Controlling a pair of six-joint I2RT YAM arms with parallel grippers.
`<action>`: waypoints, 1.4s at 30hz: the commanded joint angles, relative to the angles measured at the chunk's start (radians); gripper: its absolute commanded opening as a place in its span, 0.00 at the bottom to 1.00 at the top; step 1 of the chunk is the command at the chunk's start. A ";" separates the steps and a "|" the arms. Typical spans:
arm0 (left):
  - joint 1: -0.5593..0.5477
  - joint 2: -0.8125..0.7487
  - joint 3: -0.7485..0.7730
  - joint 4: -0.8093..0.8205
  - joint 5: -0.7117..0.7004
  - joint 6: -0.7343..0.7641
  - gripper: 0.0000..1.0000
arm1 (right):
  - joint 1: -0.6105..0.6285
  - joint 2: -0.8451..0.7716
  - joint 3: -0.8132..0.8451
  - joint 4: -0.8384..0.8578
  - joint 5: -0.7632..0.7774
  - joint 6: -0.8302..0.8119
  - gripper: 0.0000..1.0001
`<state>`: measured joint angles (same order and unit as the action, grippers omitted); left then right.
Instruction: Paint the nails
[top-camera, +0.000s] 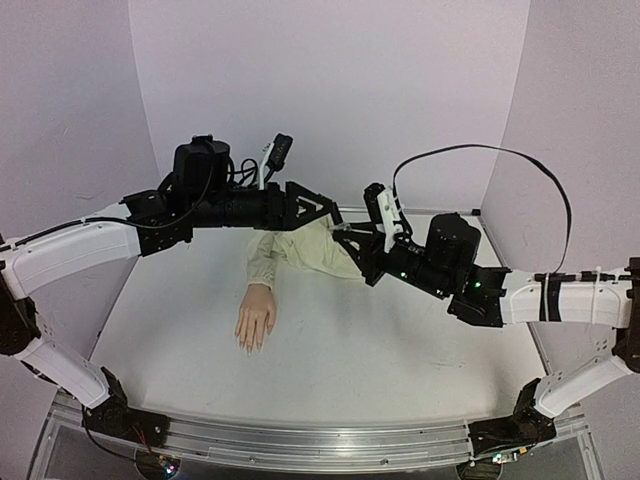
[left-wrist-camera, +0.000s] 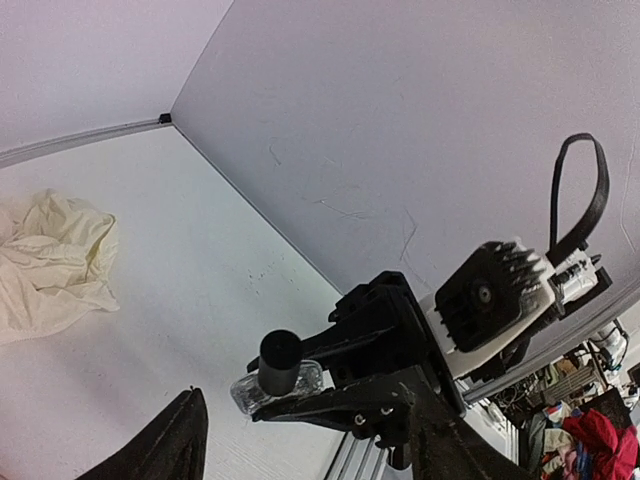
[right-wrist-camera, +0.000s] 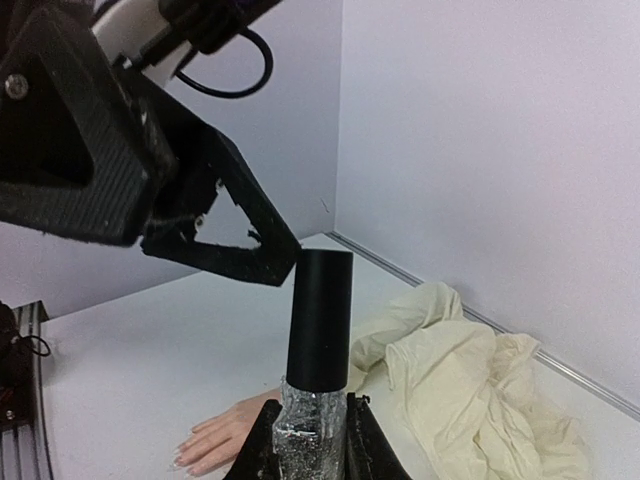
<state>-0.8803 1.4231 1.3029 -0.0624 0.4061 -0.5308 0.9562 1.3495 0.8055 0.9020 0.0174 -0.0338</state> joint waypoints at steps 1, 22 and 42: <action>0.001 0.040 0.090 0.017 -0.029 -0.051 0.66 | 0.023 0.013 0.072 0.060 0.116 -0.041 0.00; -0.024 0.105 0.107 0.020 0.103 -0.013 0.00 | 0.064 0.031 0.122 0.064 0.079 -0.004 0.00; -0.056 0.002 0.101 0.090 1.085 0.424 0.00 | -0.011 -0.025 0.048 0.549 -0.992 0.551 0.00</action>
<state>-0.9276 1.4227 1.3685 0.0471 1.1999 -0.0845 0.9695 1.3624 0.8547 1.2053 -0.8646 0.5171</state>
